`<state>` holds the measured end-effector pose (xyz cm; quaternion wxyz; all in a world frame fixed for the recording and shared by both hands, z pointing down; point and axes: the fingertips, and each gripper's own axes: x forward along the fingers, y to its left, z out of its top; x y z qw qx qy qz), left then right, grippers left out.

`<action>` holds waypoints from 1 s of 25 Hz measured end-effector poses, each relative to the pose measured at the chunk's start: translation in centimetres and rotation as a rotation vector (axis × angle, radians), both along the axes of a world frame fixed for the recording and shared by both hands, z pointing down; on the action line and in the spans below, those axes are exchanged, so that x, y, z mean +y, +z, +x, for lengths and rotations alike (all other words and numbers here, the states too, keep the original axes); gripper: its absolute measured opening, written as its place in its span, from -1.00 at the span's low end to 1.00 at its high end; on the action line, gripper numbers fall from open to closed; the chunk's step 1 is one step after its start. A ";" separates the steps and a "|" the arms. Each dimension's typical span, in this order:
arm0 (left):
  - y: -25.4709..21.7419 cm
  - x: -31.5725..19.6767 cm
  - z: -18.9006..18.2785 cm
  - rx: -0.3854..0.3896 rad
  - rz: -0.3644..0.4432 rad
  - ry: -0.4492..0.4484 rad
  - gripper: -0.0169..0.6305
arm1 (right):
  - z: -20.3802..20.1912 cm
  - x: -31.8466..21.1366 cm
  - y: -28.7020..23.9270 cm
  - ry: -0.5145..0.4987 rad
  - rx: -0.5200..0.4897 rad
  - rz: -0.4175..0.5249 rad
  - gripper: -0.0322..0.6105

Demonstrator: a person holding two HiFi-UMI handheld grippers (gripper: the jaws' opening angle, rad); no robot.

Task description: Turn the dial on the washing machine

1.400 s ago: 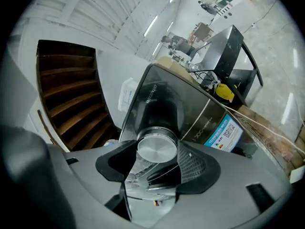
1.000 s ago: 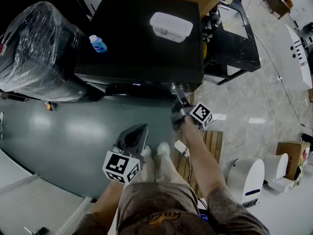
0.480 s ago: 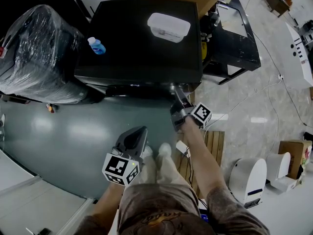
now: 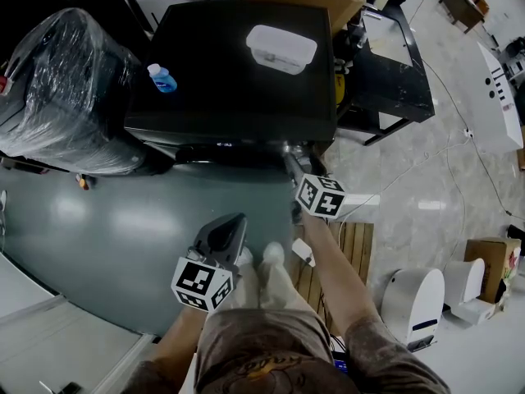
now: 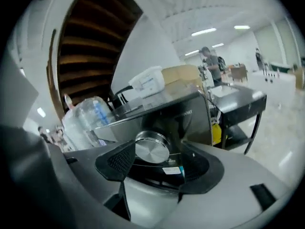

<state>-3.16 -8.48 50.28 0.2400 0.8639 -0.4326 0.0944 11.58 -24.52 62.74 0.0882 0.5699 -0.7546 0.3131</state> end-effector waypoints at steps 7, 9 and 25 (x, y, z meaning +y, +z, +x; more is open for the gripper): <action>0.1 0.4 0.0 0.004 -0.002 0.000 -0.95 | -0.6 -0.1 -0.8 -0.027 0.295 0.066 -0.07; 0.1 0.4 -0.1 0.003 -0.002 -0.002 -0.95 | -0.9 0.1 -0.7 -0.019 0.282 0.055 -0.07; 0.4 0.3 -1.1 -0.005 -0.011 -0.023 -0.95 | -1.9 -0.4 1.3 -0.017 0.288 -0.029 -0.05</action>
